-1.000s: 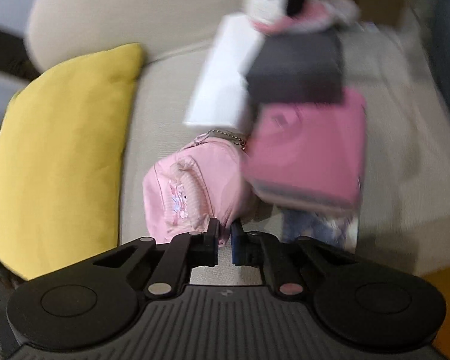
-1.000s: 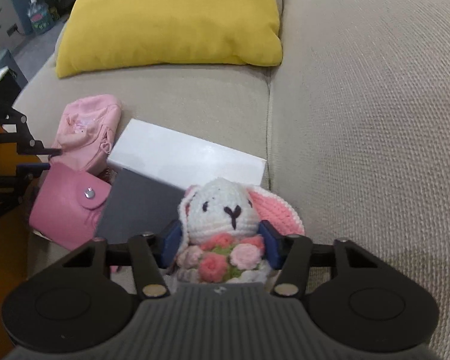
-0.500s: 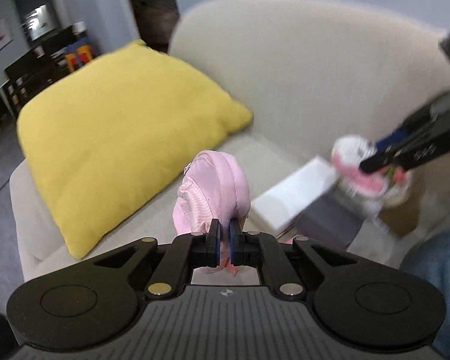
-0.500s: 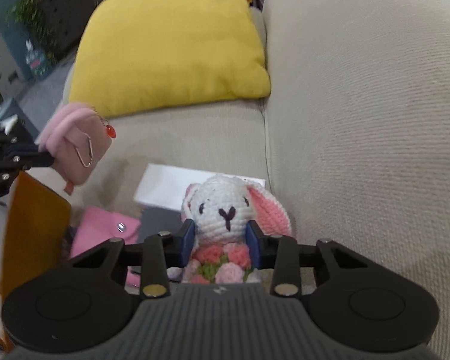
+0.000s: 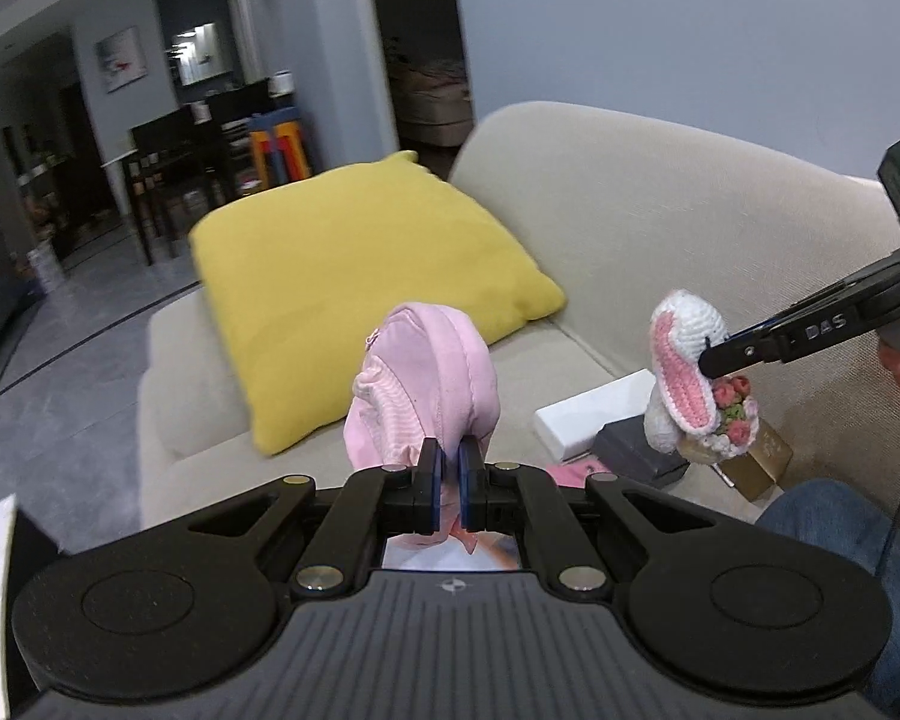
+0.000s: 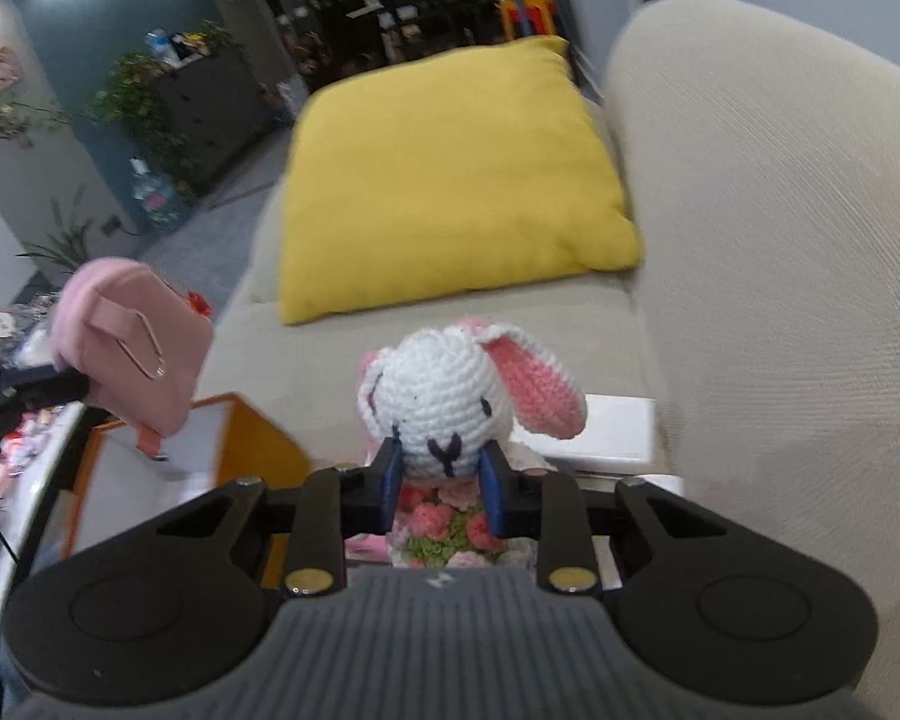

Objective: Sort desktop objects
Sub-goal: 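Lower the pink bag into the box with left while right carries the bunny over, then lower the bunny into the box and open the right gripper, then move the left gripper toward the pink wallet beside the black box, then grasp the pink snap wallet with left while right grasps the black square box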

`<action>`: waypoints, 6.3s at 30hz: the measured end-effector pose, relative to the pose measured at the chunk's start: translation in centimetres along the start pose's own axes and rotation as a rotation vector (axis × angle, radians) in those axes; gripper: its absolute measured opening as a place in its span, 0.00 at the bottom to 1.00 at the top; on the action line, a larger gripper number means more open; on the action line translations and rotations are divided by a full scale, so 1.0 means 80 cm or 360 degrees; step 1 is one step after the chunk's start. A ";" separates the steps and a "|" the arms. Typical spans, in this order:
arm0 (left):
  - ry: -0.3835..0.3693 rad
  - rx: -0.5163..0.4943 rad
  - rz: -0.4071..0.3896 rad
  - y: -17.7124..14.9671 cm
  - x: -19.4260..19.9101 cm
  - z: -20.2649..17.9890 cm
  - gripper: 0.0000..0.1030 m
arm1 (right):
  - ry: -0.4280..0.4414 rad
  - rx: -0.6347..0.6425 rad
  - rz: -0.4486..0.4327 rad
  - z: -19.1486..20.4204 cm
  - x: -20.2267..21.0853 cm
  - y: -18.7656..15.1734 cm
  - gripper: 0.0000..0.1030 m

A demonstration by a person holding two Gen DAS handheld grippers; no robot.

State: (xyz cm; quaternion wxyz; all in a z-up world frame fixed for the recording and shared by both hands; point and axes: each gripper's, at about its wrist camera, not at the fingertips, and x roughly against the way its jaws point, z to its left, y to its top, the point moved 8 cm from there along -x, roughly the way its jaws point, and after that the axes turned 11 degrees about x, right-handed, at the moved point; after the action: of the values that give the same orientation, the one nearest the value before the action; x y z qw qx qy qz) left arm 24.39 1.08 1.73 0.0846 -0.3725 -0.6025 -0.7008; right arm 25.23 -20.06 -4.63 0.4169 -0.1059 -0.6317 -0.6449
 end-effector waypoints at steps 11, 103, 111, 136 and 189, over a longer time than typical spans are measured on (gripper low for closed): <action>0.0059 0.0205 -0.0024 -0.071 0.073 0.042 0.06 | 0.0551 0.0115 0.0045 0.167 0.029 -0.005 0.28; -0.0408 0.0336 0.0542 -0.169 -0.027 0.008 0.28 | 0.0236 0.0237 0.0573 0.118 -0.087 -0.099 0.45; -0.0289 0.0189 0.0616 -0.192 -0.029 -0.002 0.29 | 0.0238 0.0248 0.0572 0.123 -0.082 -0.108 0.45; -0.0271 0.0240 0.0437 -0.078 -0.010 -0.026 0.34 | -0.0020 0.0173 0.0439 0.013 -0.051 -0.098 0.44; -0.0279 0.0483 0.0868 -0.039 -0.230 -0.141 0.23 | -0.0206 0.0026 0.0448 -0.116 -0.108 -0.075 0.45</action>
State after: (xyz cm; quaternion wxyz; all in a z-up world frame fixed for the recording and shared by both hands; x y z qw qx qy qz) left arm 30.91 -14.42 -12.16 0.2716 -0.5623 -0.5830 -0.5198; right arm 30.28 -25.85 -16.43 0.4623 -0.2314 -0.6415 -0.5668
